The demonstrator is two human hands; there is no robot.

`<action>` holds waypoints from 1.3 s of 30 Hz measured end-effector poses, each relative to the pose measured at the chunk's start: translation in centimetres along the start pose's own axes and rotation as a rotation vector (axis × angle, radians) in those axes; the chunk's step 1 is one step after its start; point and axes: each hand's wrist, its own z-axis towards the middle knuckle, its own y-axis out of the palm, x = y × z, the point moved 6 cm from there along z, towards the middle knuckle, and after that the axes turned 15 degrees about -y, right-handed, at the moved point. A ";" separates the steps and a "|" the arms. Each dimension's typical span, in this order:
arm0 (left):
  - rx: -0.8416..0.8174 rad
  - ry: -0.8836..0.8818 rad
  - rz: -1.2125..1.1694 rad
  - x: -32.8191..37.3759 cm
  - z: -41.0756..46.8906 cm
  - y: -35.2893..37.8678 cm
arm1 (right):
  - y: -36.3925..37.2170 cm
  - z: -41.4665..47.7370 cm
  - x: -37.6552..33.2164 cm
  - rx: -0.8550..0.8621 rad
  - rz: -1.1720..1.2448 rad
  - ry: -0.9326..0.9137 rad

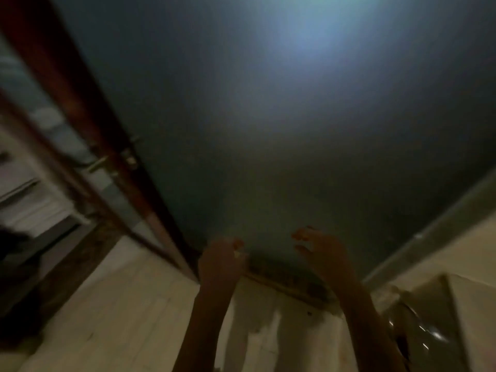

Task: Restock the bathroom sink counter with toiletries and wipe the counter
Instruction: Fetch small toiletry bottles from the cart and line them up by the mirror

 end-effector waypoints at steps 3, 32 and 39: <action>0.110 -0.172 0.015 -7.8 1.0 -5.2 | 5.8 6.1 -7.7 -0.097 0.042 -0.177; 0.648 -0.559 -0.133 -45.2 12.3 -37.7 | 28.3 34.0 -56.6 -0.324 0.148 -0.953; 0.674 -0.557 -0.089 -49.5 19.9 -44.3 | 33.2 43.1 -63.8 -0.368 0.208 -1.048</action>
